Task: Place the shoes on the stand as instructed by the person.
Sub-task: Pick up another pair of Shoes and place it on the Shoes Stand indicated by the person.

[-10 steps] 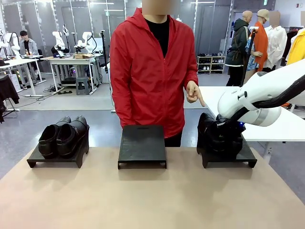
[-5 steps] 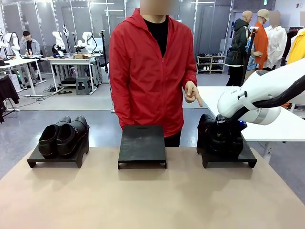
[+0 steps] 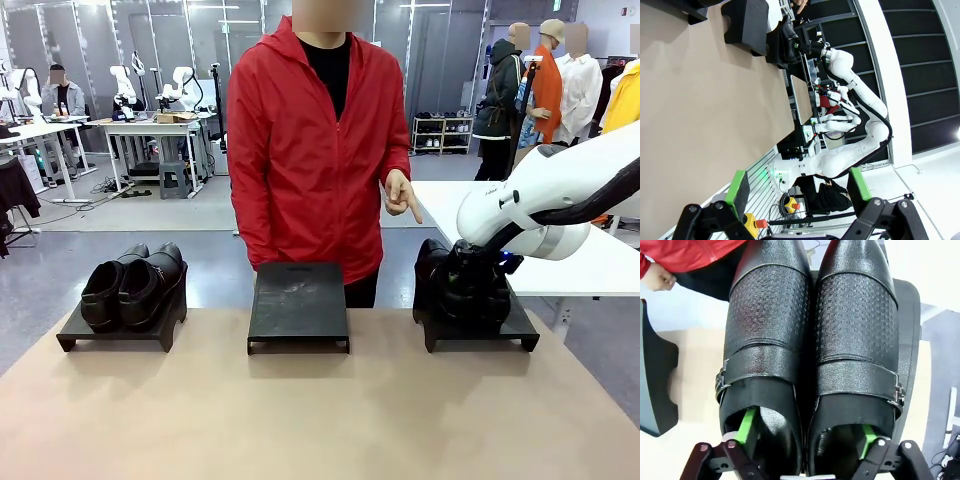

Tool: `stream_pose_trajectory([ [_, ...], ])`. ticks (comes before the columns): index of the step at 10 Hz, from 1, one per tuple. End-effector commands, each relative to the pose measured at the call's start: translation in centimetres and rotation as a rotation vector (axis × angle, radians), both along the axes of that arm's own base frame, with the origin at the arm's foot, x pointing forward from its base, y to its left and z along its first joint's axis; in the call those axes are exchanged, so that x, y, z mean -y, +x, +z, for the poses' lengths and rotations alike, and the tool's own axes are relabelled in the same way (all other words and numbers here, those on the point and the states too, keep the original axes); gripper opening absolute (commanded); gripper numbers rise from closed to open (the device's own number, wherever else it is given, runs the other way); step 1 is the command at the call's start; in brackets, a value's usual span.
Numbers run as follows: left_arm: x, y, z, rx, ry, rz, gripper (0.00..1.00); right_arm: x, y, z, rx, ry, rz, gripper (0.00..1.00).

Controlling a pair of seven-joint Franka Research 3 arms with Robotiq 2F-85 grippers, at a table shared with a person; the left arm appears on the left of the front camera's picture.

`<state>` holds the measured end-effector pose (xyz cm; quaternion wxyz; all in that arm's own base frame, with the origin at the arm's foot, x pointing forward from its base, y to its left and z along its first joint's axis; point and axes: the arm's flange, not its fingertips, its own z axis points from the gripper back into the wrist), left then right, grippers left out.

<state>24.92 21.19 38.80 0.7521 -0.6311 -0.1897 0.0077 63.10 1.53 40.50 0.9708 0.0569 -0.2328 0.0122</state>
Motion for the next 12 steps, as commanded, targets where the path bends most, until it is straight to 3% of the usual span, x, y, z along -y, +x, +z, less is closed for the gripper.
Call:
stream_pose_trajectory([
  [1,0.1,-0.4,0.0,0.021,-0.002,-0.012,1.00,0.0,-0.1,1.1,0.024,-0.011,-0.033,1.00],
  [2,0.1,-0.4,0.0,0.021,-0.002,-0.012,1.00,0.4,0.2,2.2,0.056,-0.061,-0.069,0.95],
  [3,0.1,-0.4,0.0,0.021,-0.002,-0.012,1.00,0.0,0.0,0.3,0.005,0.000,0.000,0.90],
  [11,0.1,-0.4,0.0,0.021,-0.002,-0.012,1.00,0.0,0.0,0.3,0.005,0.000,0.000,0.90],
  [12,0.1,-0.4,0.0,0.021,-0.002,-0.012,1.00,-0.3,0.1,0.4,0.007,-0.014,0.001,0.95],
])
